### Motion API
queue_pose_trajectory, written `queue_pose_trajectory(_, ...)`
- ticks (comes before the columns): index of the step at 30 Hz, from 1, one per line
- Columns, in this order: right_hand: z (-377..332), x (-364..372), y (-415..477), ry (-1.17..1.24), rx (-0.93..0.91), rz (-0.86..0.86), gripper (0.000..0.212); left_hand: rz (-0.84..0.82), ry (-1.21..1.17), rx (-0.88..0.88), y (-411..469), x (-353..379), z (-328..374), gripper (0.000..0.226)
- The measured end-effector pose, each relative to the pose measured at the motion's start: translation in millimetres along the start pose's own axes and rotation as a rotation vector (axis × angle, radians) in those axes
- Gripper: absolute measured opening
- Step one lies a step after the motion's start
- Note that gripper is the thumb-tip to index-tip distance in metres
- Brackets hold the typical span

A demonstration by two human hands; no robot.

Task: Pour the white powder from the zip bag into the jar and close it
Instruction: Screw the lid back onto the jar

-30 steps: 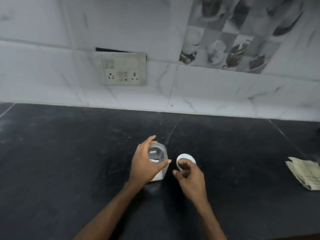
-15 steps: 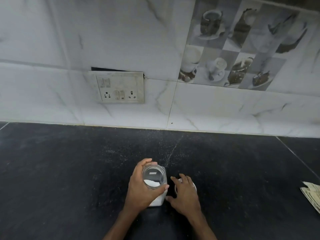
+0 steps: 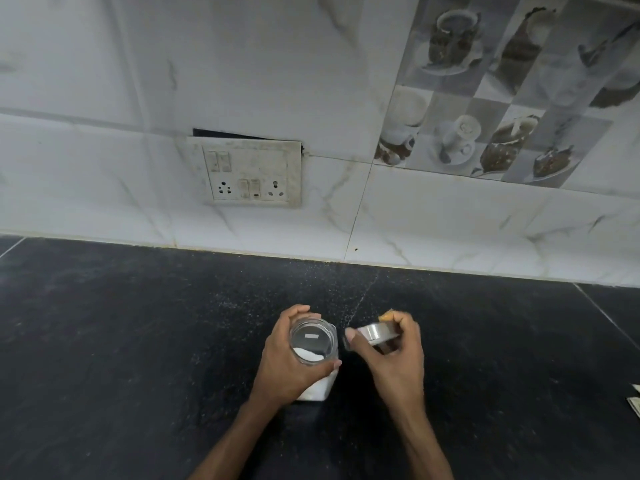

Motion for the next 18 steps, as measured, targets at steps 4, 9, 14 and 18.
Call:
queue_pose_trajectory(4, -9, 37, -10, 0.150, -0.141, -0.088, 0.056, 0.022, -0.032, -0.005, 2, 1, 0, 0.083)
queue_pose_trajectory(9, 4, 62, -20, -0.022, -0.235, -0.125, 0.055, 0.028, -0.075, 0.011, 1, 2, -8, 0.083)
queue_pose_trajectory(14, 6, 62, -18, -0.095, -0.273, -0.176, 0.054, -0.031, -0.118, 0.024, 1, 1, -12, 0.103)
queue_pose_trajectory(18, 9, 58, -14, -0.106, -0.281, -0.241, 0.052, -0.059, -0.089, 0.048, 1, -1, -14, 0.111)
Point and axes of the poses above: each hand's wrist, its own y-axis towards the middle knuckle, its own x-axis out of the palm, z = x × y, the point moved 1 cm from there along y, towards the middle knuckle, and after that the axes turned 6 degrees about y, right-handed, at the moved point
